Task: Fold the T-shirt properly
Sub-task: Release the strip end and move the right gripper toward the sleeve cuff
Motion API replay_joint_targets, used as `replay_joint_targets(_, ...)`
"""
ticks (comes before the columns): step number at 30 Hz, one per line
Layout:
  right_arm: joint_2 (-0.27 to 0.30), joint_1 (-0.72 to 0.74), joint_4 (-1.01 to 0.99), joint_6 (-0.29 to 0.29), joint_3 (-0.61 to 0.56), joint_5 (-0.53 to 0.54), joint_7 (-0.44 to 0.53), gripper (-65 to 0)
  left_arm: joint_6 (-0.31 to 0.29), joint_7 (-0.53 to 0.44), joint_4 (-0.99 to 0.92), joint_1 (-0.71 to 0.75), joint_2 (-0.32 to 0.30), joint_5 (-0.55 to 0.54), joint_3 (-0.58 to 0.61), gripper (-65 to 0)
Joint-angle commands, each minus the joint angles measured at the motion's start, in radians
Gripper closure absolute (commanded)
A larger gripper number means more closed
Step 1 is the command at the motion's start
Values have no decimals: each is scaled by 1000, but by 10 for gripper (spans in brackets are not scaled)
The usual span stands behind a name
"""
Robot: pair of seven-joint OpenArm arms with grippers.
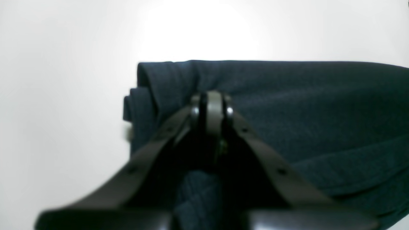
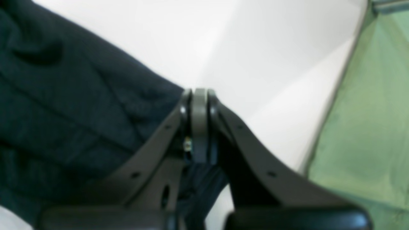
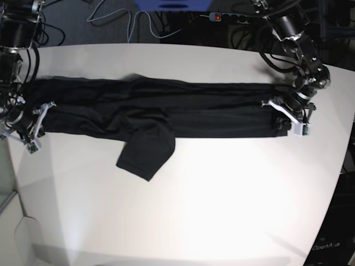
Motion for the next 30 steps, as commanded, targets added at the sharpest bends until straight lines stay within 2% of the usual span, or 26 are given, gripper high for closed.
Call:
replay_joint_targets(1,23,17,21,-9,10,4,20,0,39,171,-23,32,1,142,1,-26)
replay_joint_targets(8,21,17,80,-9,9,4,14,-1,39,171,-23,34,1,144,1,-26)
replay_joint_targets(13,-62,60,194,-9,4,5,-104,-9,39,172,-23,34,1,144,1,-26)
replay_joint_targets(16,-123,117,202,-9,3,5,-158,-93,39,172,-23,34,0,144,1,-26)
replay_joint_targets(18,-160,149,194,-9,-17,4,-191,-190,39,172,-23,35,0,144,1,-26)
replay_joint_targets(22,-215,203,166,-9,-75,4,-239,-342,39,172,-23,37,0,144,1,-26)
replay_joint_targets(25,-267,229,123,-9,-98,4,-257,-431,39,172,-23,39,0,144,1,-26)
replay_joint_targets(27,-283,246,91,-9,-120,4,-256,-480,39,174,-23,39,0,144,1,-26)
replay_joint_targets(30,-307,261,59,-9,-151,5,-250,-517,39,175,-23,39,0,144,1,-26)
